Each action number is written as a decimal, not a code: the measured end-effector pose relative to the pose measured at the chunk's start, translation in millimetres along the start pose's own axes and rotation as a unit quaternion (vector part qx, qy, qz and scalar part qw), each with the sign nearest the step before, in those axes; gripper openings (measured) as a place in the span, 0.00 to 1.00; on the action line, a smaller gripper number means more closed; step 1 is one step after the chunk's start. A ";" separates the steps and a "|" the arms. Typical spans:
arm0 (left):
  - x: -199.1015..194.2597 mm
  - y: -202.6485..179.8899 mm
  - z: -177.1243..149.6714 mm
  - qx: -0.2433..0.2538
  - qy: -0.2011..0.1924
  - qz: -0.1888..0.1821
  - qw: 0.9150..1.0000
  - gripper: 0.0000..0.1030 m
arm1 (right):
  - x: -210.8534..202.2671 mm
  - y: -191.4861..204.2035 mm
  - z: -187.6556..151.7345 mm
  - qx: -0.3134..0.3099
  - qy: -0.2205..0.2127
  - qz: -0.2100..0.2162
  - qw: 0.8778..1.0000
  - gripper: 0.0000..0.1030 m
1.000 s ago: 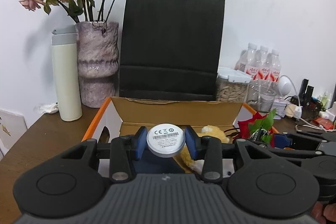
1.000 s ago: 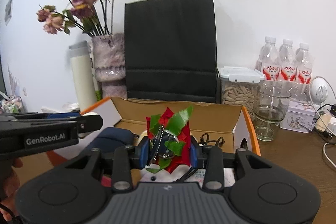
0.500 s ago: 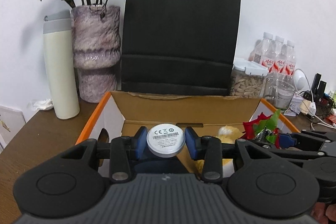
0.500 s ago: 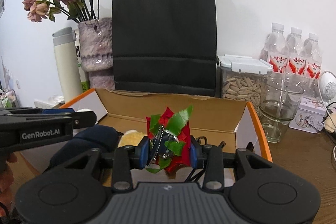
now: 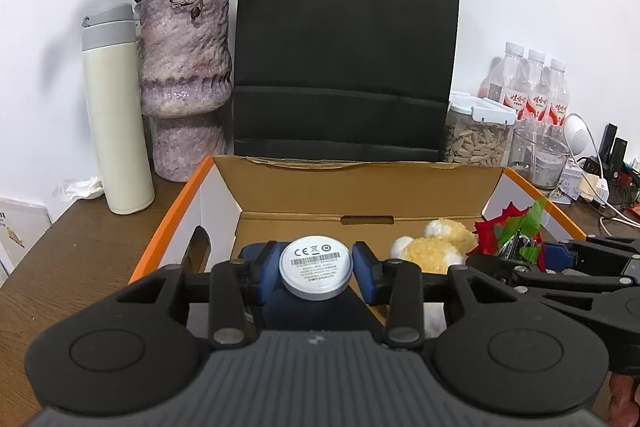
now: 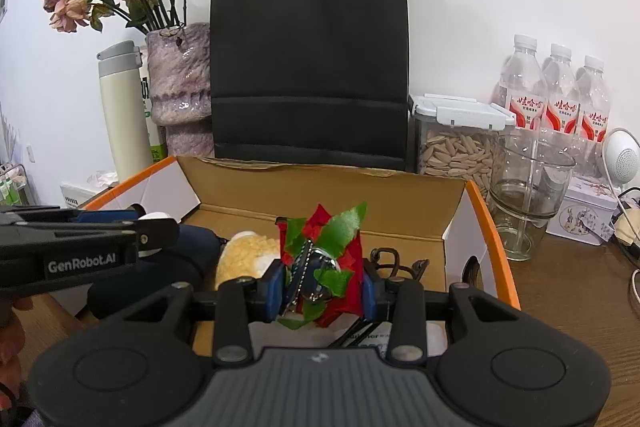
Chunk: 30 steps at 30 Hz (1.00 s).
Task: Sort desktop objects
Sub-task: 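Open both tools inside the box to release the ornament and puck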
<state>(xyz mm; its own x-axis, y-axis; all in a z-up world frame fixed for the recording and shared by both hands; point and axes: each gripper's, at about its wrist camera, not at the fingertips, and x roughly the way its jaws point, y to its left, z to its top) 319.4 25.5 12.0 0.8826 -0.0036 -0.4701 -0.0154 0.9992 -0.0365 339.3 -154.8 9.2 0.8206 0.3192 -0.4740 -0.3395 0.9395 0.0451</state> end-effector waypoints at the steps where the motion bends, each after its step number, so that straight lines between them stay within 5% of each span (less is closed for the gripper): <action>1: 0.1 -0.1 -0.2 0.001 0.001 0.000 1.000 0.39 | -0.1 0.0 -0.3 0.000 0.001 0.000 1.000 0.37; 8: -4.2 -3.8 -1.3 0.013 -0.010 0.009 1.000 0.39 | -3.3 -0.2 0.3 0.003 0.000 0.003 1.000 0.41; 14: -9.4 -4.3 -0.6 0.013 -0.021 0.014 1.000 0.49 | -6.3 -1.0 1.6 0.003 -0.004 0.001 1.000 0.50; 16: -10.5 -4.5 -0.4 0.013 -0.022 0.014 1.000 0.54 | -7.3 -0.8 2.0 0.002 -0.005 0.000 1.000 0.57; 18: -11.9 -4.1 -0.3 0.010 -0.025 0.017 1.000 0.64 | -8.4 -0.6 2.4 0.001 -0.008 -0.001 1.000 0.74; 22: -16.4 -2.8 1.1 0.002 -0.034 0.036 0.999 0.78 | -10.8 -1.7 3.5 0.004 -0.012 -0.008 1.000 0.82; 24: -17.8 -0.8 1.5 -0.007 -0.041 0.058 0.997 0.96 | -11.4 -4.9 4.6 0.013 -0.013 -0.009 1.000 0.89; 27: -20.1 4.5 3.3 -0.021 -0.050 0.064 0.996 1.00 | -12.8 -9.9 5.8 0.028 -0.014 -0.009 0.999 1.00; 30: -24.2 4.2 2.3 -0.022 -0.060 0.057 0.996 1.00 | -13.9 -8.6 6.0 0.027 -0.016 -0.009 0.999 1.00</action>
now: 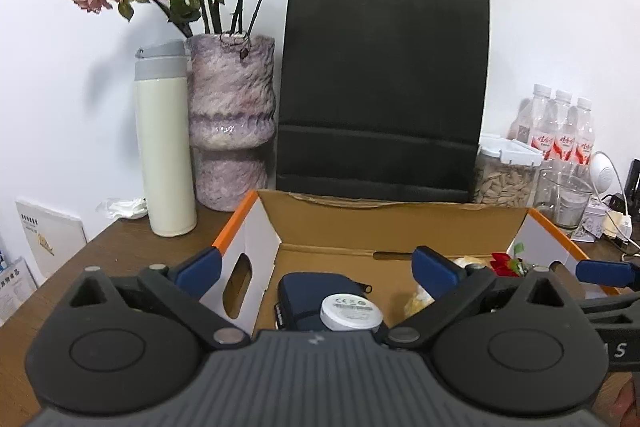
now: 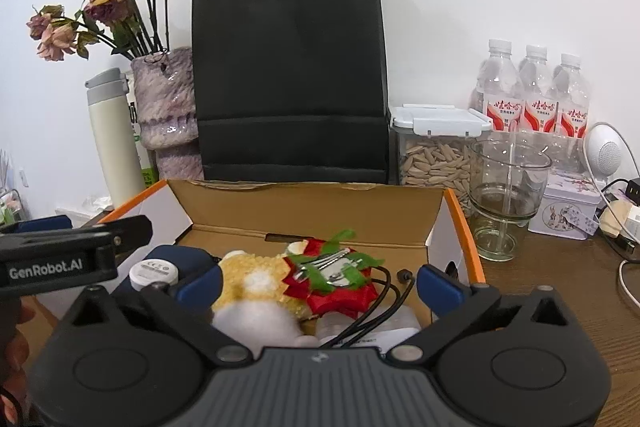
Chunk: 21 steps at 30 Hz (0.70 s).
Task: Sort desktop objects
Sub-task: 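Open both tools inside the box to release the ornament and puck, then withdraw both open tools from the box toward the desk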
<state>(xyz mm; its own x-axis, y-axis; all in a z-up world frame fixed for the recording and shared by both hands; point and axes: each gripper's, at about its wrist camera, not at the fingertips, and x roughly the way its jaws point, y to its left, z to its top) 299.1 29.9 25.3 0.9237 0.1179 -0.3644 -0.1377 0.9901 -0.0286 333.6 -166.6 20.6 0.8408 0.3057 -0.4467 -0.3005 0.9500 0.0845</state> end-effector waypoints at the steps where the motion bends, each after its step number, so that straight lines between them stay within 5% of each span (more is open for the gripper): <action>1: -1.1 -1.2 -0.3 0.004 -0.003 0.004 1.000 1.00 | 0.0 1.1 -0.3 -0.002 0.000 0.000 1.000 1.00; 21: -46.6 12.6 -8.5 0.003 -0.012 0.017 1.000 1.00 | -44.0 6.1 -12.3 -0.015 -0.023 -0.004 1.000 1.00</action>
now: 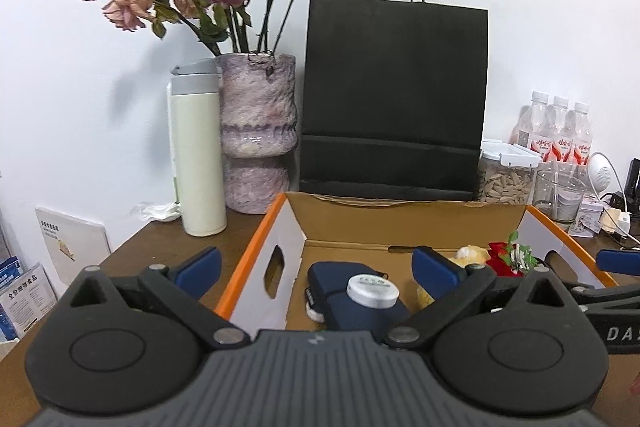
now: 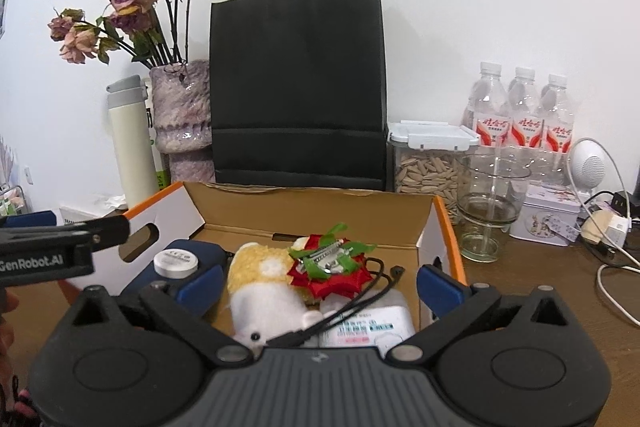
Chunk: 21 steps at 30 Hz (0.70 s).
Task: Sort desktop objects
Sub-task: 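Withdraw both open tools from the box toward the desk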
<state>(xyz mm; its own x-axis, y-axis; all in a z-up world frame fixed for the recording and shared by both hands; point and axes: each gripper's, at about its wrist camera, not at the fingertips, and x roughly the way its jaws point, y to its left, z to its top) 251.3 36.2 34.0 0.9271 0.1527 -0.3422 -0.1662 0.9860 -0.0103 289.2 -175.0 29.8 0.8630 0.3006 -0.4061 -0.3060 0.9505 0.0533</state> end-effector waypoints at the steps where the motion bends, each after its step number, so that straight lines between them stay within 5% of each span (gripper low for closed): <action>1: -3.6 1.2 -1.1 0.000 0.000 0.001 1.000 1.00 | -4.6 0.3 -1.9 -0.001 -0.001 -0.001 1.000 1.00; 21: -65.8 29.9 -40.7 0.005 0.049 -0.007 0.999 1.00 | -66.8 6.5 -56.5 -0.018 0.041 -0.017 0.999 1.00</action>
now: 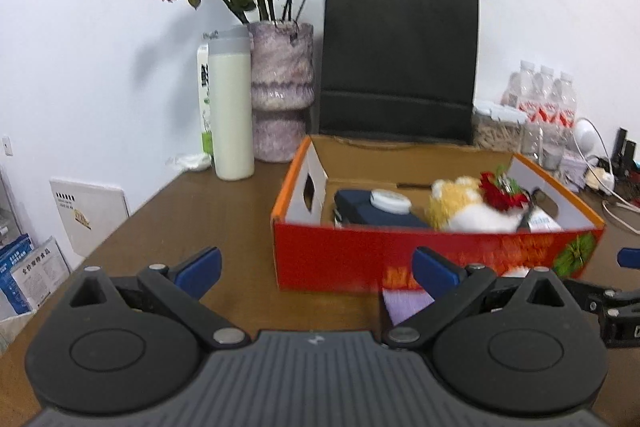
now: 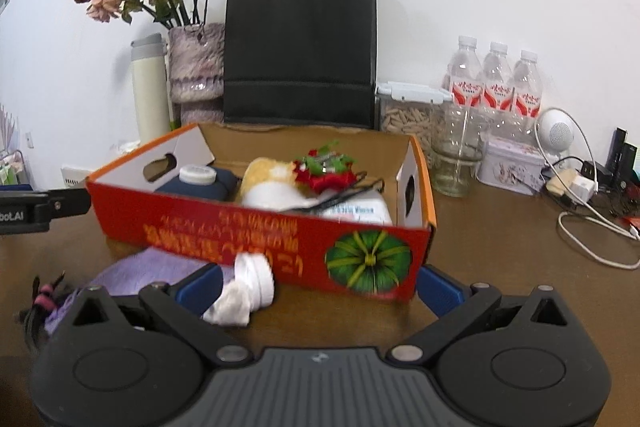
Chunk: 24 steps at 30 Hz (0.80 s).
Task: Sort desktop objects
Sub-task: 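Withdraw both open tools from the box toward the desk, then grasp the braided black cable with the left tool while the right tool grasps the purple pouch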
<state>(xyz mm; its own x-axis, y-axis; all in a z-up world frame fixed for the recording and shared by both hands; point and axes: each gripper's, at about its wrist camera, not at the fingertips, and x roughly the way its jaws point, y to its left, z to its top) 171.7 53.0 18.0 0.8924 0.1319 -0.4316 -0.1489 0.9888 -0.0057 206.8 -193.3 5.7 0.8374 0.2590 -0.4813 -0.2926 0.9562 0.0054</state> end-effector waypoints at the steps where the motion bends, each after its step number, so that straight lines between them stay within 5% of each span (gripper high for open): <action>1: -2.5 0.4 -3.8 0.002 0.007 -0.003 1.000 1.00 | -1.8 0.7 -2.5 0.000 0.003 -0.001 1.000 1.00; 15: -30.0 4.3 -43.8 0.051 0.086 -0.097 0.990 1.00 | -34.9 6.1 -31.5 0.009 0.022 -0.001 1.000 1.00; 24: -16.8 -13.7 -53.9 0.126 0.113 -0.103 0.980 1.00 | -45.4 11.7 -42.9 0.009 0.035 -0.001 0.999 1.00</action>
<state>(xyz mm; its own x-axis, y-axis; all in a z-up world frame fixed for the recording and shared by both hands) 135.8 33.5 -23.3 0.7714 -0.0637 -0.6331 0.1602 0.9824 0.0964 145.5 -199.8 -10.0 0.8039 0.2477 -0.5407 -0.2825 0.9591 0.0193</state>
